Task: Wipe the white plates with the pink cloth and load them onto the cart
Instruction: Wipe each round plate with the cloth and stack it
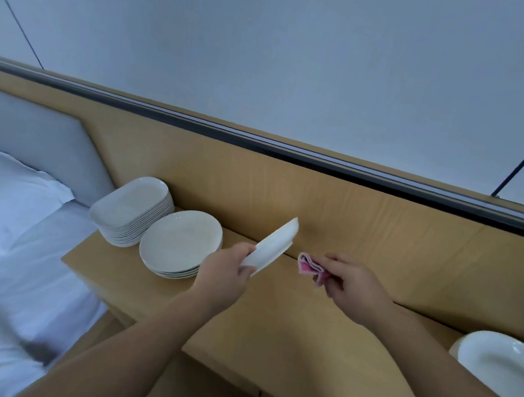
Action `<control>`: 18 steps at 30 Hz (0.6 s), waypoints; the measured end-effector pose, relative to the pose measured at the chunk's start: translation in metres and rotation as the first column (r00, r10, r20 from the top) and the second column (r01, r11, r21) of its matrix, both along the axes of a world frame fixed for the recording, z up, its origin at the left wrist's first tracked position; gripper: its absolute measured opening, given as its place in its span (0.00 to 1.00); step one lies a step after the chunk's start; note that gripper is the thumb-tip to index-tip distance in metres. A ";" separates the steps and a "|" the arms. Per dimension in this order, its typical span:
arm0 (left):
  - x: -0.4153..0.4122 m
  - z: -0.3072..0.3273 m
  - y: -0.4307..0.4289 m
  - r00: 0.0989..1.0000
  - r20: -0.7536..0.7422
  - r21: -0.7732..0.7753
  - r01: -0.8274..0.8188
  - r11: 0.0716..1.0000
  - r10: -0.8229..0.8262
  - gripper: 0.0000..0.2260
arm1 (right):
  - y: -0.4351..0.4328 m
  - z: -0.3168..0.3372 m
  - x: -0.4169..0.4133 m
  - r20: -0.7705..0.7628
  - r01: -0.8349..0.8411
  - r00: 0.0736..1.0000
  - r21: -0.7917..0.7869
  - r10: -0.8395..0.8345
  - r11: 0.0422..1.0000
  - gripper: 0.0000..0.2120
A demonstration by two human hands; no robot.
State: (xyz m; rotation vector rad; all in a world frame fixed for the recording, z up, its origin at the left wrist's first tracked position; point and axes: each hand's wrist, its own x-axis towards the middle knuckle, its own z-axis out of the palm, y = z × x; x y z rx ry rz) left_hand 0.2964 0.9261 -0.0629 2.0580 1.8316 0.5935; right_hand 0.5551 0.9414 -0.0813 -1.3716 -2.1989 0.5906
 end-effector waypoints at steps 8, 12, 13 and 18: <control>-0.057 -0.001 0.004 0.988 -0.151 0.085 -0.005 0.996 0.018 0.14 | 0.017 0.005 -0.049 -0.004 -0.036 0.999 0.002 0.036 0.999 0.24; -0.088 -0.011 0.008 0.981 -0.194 0.059 -0.010 0.998 0.021 0.15 | 0.022 0.005 -0.072 0.012 -0.041 0.999 -0.009 0.041 0.999 0.24; -0.094 -0.013 0.009 0.979 -0.202 0.055 -0.004 0.999 0.015 0.15 | 0.023 0.005 -0.077 0.015 -0.037 0.999 -0.007 0.037 0.999 0.24; -0.121 -0.027 0.015 0.975 -0.224 0.024 0.012 1.000 -0.007 0.15 | 0.026 0.003 -0.097 0.027 -0.019 0.999 -0.006 0.020 1.000 0.24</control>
